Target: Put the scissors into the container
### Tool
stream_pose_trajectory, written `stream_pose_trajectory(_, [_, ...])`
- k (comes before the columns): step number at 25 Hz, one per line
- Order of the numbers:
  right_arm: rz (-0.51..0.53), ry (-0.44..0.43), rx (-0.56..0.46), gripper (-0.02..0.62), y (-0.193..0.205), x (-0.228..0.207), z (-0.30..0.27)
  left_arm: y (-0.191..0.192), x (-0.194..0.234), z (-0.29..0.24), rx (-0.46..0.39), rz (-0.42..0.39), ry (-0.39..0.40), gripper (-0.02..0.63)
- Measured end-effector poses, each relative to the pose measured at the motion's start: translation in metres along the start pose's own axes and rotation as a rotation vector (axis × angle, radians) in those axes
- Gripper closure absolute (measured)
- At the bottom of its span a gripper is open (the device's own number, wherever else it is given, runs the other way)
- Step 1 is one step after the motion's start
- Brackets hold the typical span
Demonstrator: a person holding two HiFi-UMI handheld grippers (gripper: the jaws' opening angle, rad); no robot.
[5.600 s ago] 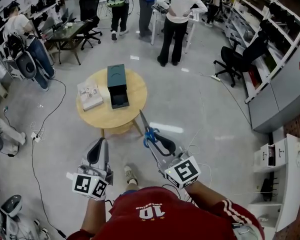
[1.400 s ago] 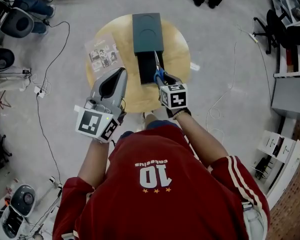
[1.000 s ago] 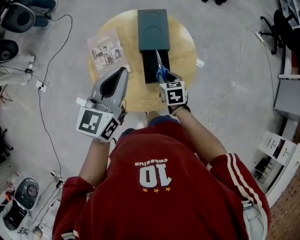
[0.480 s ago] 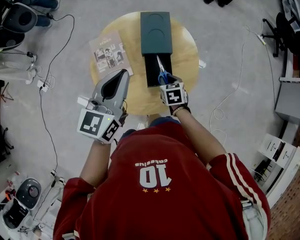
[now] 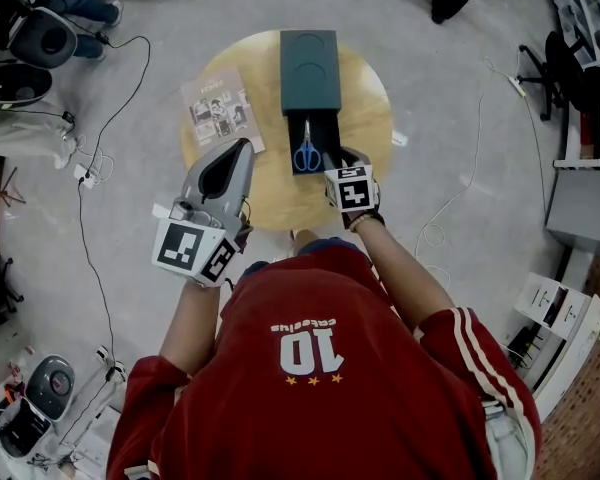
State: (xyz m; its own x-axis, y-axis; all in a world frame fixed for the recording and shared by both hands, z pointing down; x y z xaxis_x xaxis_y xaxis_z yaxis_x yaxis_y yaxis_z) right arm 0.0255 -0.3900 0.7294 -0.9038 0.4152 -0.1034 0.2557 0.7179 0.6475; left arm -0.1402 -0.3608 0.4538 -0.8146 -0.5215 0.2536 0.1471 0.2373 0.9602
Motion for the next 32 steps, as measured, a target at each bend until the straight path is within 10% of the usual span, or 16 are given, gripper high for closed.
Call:
stream_pose_trajectory(12, [0.013, 0.040, -0.122, 0.472, -0.032, -0.009, 0.070, -0.017, -0.021, 0.029, -0.061, -0.037, 0.004, 0.604])
stream_pose_trajectory(32, [0.118, -0.105, -0.626, 0.473, -0.137, 0.081, 0.300, -0.060, -0.079, 0.101, -0.154, -0.146, -0.003, 0.604])
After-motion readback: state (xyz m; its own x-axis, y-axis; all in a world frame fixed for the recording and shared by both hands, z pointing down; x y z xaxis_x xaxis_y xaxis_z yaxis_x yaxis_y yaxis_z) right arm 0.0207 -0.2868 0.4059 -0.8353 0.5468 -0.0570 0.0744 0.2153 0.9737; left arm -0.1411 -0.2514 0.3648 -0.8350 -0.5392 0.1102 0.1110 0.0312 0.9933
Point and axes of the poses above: the fingertips, and each gripper's own axes: z backward along the fingers, x to its left, y out of its underside, the point moved 1 cm from there along z, backward along the fingers, and after that the axes turned 1 degree about z, right-handed, at the moved point
